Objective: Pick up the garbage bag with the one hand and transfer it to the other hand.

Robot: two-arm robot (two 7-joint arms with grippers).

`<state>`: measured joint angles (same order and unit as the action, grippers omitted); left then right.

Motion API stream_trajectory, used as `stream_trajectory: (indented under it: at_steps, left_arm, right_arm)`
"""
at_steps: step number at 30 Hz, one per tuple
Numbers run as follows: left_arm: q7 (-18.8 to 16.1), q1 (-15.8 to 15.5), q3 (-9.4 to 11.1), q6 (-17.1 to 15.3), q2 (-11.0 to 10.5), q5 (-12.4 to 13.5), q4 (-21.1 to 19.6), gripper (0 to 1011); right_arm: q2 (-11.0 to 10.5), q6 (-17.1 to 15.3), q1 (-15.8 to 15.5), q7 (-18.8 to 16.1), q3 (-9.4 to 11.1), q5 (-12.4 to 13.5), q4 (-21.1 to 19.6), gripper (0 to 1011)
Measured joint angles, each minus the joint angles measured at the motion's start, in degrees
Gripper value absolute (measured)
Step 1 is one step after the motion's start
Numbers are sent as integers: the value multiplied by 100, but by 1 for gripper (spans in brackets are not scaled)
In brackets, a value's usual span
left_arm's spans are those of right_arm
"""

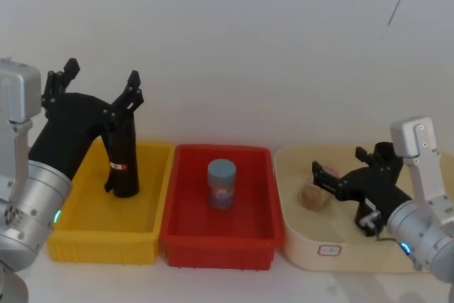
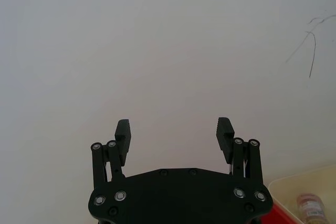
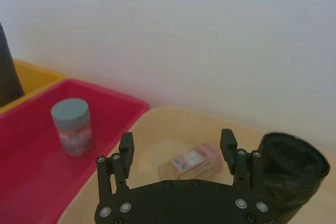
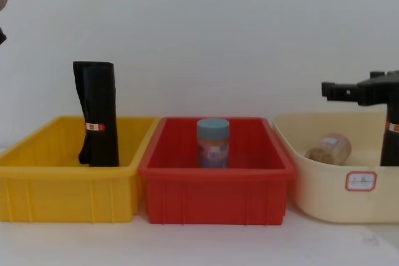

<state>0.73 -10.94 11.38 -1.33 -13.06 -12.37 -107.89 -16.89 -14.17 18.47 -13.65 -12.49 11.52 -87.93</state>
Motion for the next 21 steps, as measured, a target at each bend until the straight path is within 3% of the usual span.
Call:
stream_trajectory:
  at_steps: [21]
  left_arm:
    - [0, 0, 0, 0, 0, 0, 0, 1001]
  right_arm:
    - [79, 36, -117, -24, 0, 79, -647, 1000]
